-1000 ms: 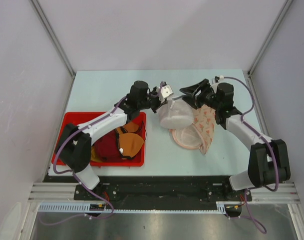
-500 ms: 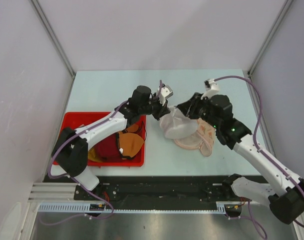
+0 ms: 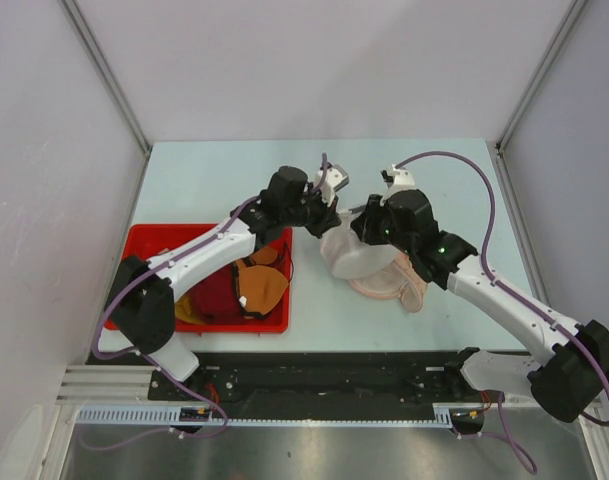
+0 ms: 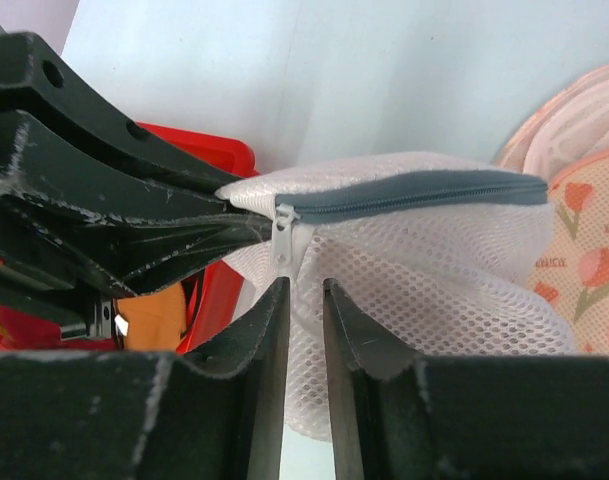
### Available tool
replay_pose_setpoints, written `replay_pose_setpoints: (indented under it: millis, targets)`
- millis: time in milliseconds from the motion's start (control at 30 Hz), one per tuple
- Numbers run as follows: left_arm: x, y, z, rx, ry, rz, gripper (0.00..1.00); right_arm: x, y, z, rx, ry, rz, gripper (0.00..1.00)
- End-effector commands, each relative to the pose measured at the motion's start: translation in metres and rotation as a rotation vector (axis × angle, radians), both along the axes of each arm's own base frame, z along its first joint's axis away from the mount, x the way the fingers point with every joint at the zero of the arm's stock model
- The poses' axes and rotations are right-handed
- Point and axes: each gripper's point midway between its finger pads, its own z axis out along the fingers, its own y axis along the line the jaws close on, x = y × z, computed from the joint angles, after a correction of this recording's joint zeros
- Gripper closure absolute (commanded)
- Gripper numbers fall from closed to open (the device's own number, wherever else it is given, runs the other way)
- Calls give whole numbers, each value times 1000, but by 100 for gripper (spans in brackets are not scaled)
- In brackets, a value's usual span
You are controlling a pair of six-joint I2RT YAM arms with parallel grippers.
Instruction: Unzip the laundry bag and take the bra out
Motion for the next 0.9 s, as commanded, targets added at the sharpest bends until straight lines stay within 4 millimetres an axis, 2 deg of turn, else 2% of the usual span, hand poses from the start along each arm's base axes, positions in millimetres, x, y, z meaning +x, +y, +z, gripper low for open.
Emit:
replay_pose_setpoints:
  millis: [0,133,533,867]
  targets:
    - [-2,-9,30,-56,-25,-11,99,5,1,37,25,-97,-15,76]
    - [-2,-10,30,-59,-20,-13,100,3,4,46,35,-128,-9,75]
    - [-4,-8,30,-47,-29,-8,100,13,16,49,53,-143,-26,74]
    - [-8,-9,32,-57,-34,-20,100,26,17,28,10,-113,-67,74]
